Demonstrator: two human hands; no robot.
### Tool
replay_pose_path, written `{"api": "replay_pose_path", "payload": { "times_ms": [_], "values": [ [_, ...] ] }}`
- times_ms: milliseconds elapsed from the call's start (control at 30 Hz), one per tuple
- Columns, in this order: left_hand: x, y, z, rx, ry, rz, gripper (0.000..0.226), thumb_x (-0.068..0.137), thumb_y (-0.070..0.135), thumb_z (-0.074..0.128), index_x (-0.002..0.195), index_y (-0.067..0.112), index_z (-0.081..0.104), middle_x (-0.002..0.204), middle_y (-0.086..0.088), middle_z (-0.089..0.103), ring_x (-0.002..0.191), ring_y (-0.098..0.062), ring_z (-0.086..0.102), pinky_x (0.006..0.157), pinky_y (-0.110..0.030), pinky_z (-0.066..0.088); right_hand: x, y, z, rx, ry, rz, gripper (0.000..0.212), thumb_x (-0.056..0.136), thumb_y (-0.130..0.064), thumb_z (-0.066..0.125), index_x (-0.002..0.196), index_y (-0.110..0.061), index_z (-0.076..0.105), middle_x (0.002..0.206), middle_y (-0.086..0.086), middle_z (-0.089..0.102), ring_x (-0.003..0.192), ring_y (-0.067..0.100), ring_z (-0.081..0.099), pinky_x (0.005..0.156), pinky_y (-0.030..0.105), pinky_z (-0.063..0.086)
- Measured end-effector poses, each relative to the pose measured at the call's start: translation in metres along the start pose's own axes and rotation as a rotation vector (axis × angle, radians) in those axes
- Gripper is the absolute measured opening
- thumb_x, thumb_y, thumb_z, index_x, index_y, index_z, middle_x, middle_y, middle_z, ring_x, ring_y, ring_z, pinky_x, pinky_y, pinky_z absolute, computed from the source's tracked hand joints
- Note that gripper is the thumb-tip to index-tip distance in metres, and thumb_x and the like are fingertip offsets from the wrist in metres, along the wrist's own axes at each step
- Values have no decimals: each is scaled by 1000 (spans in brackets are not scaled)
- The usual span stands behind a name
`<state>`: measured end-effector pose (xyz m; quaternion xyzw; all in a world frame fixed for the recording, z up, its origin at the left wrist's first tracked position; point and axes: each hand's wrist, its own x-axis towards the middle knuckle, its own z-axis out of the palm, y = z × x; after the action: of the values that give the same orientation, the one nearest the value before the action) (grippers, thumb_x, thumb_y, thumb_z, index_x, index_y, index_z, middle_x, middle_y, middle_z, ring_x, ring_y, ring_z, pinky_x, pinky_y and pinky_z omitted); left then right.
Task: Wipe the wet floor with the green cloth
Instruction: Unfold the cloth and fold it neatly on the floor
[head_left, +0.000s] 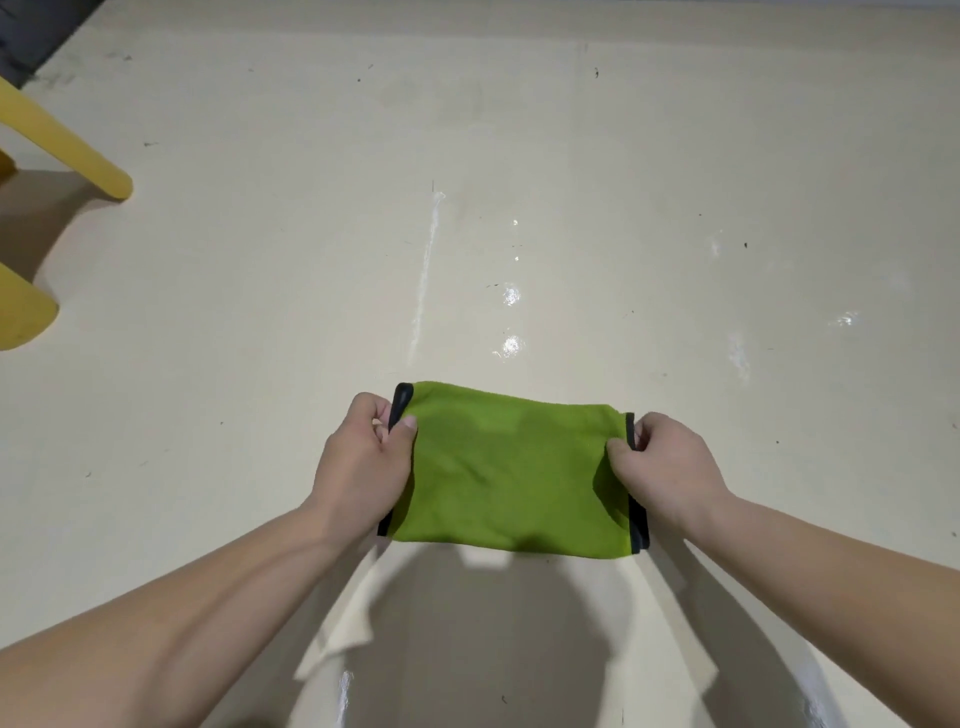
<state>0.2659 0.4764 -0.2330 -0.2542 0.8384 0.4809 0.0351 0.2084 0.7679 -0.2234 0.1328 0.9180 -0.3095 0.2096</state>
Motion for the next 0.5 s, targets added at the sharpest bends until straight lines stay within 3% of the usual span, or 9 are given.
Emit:
{"api": "replay_pose_path", "payload": {
  "times_ms": [67,167,300,400,500],
  "values": [
    [-4,-3,1,20,7,9,18,106,29,56,96,15,49,66,7,45,61,-17,43,59,-37,34,-7,2,0,165,-18,-55,24,98,-27,56,86,-9,47,76,2,53,68,20,47,58,34,36],
    [-2,-3,0,19,19,-31,18,107,28,53,100,13,49,73,2,51,65,-18,46,59,-35,35,-7,6,1,346,-125,18,25,103,-34,52,91,-13,46,83,2,53,72,19,49,64,34,41],
    [-7,-17,0,174,-42,-109,20,103,26,60,98,9,51,81,-2,58,73,-21,53,64,-35,42,-5,23,8,234,-158,100,26,100,-37,54,93,-12,48,86,7,60,75,25,56,75,45,55],
    [-8,-26,2,304,-63,-165,23,97,26,68,93,10,53,83,-2,62,76,-22,57,66,-34,44,-6,26,9,193,-121,147,24,91,-32,64,86,-15,49,85,9,65,74,30,63,72,48,60],
    [-5,-20,0,385,-42,-169,29,88,30,77,97,15,54,90,0,65,85,-22,62,69,-36,47,-4,19,5,109,-74,164,31,81,-36,73,91,-15,53,89,5,66,80,29,69,69,48,63]
  ]
}}
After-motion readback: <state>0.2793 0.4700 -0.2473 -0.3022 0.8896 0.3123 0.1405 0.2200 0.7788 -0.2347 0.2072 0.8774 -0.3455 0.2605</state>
